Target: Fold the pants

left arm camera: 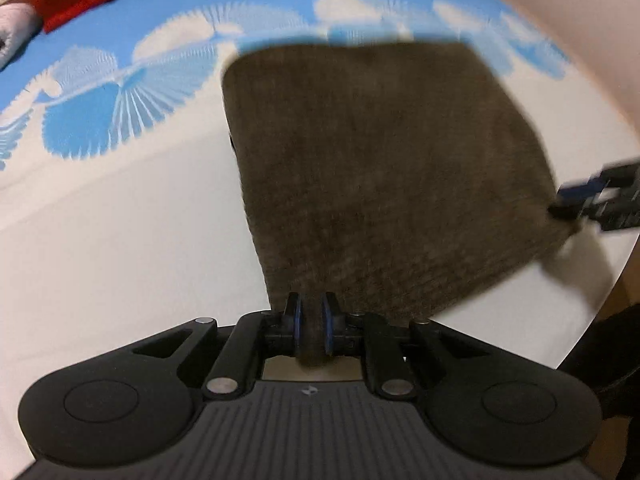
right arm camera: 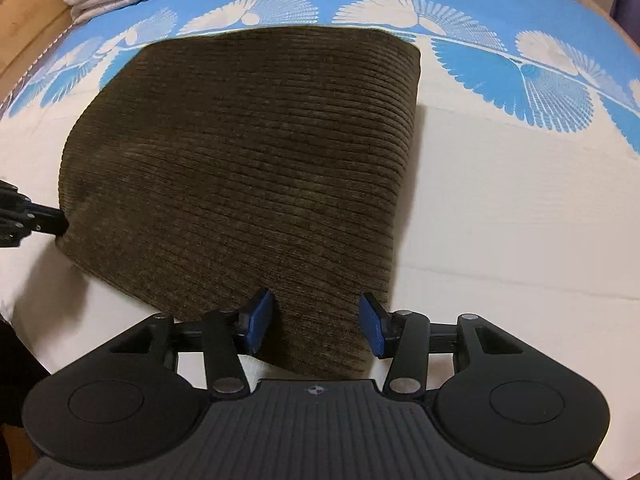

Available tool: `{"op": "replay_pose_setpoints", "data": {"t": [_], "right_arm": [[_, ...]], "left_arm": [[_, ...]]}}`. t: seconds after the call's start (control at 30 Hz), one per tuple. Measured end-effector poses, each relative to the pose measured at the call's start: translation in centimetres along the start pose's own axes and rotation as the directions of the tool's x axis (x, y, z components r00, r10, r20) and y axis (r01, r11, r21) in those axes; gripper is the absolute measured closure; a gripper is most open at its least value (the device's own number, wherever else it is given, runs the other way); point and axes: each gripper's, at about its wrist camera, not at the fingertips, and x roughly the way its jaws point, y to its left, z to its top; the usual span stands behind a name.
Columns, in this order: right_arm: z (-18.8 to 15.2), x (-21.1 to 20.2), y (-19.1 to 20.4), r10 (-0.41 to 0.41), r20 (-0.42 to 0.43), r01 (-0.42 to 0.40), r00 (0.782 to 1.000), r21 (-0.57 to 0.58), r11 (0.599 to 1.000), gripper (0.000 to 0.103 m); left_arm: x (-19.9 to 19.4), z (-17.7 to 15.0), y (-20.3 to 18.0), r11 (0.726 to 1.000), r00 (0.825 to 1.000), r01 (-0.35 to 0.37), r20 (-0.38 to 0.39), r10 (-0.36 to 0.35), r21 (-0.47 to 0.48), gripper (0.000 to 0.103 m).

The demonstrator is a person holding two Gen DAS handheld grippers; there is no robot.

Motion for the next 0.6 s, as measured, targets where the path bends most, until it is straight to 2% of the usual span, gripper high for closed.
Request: {"op": "replay_pose_setpoints", "data": {"t": [0.1, 0.17, 0.23, 0.27, 0.3, 0.33, 0.37, 0.4, 0.5, 0.6], "right_arm": [[0.2, -0.3, 0.2, -0.008, 0.018, 0.008, 1.0, -0.016, 1.0, 0.054], [0.2, -1.0, 0.4, -0.011, 0.05, 0.013, 0.999, -0.042, 0.999, 0.054], [0.4, -0.7, 0.2, -0.02, 0.049, 0.022, 0.999, -0.036, 0.999, 0.054], [0.4, -0.4, 0.1, -0.024, 0.036, 0.025, 0.999, -0.028, 0.999, 0.054], [0.4, -0.1, 0.0, -0.024, 0.025, 0.025, 0.999, -0.024, 0.999, 0.053], [0.5, 0.1, 0.0, -0.026, 0.017, 0.026, 1.0, -0.02, 0.999, 0.053], [0.6, 0.1, -0.1, -0.027, 0.015, 0.027, 1.0, -0.016, 1.0, 0.053], [0.8, 0.1, 0.0, -0.022, 0.017, 0.022, 1.0, -0.013, 1.0, 0.052], [1.5, -0.7, -0.2, -0.021, 0.082, 0.019, 0.996, 0.022, 1.0, 0.053], [2.8, -2.3, -1.0, -0.055, 0.234, 0.033, 0.971, 0.098, 0.995, 0.052]], "left_arm": [[-1.6, 0.7, 1.4, 0.995, 0.993, 0.037, 0.113, -0.025, -0.098, 0.087], [-2.4, 1.6, 2.0, 0.986, 0.979, 0.058, 0.203, -0.026, -0.158, 0.087], [-2.6, 2.8, 1.8, 0.982, 0.966, 0.074, 0.256, -0.027, -0.173, 0.087], [-2.4, 3.1, 1.6, 0.984, 0.966, 0.06, 0.258, -0.014, -0.168, 0.087], [-1.6, 3.7, 1.4, 0.987, 0.974, 0.022, 0.225, 0.014, -0.159, 0.088], [0.0, 3.9, 1.3, 0.989, 0.988, -0.043, 0.14, 0.063, -0.145, 0.088], [1.5, 3.8, 1.1, 0.986, 0.991, -0.114, 0.06, 0.122, -0.121, 0.08], [2.0, 4.0, 1.0, 0.983, 0.987, -0.149, 0.039, 0.154, -0.108, 0.075], [1.4, 4.8, 1.3, 0.979, 0.987, -0.121, 0.085, 0.136, -0.164, 0.075], [0.1, 5.4, 1.4, 0.974, 0.971, -0.121, 0.181, 0.156, -0.19, 0.075]]}}
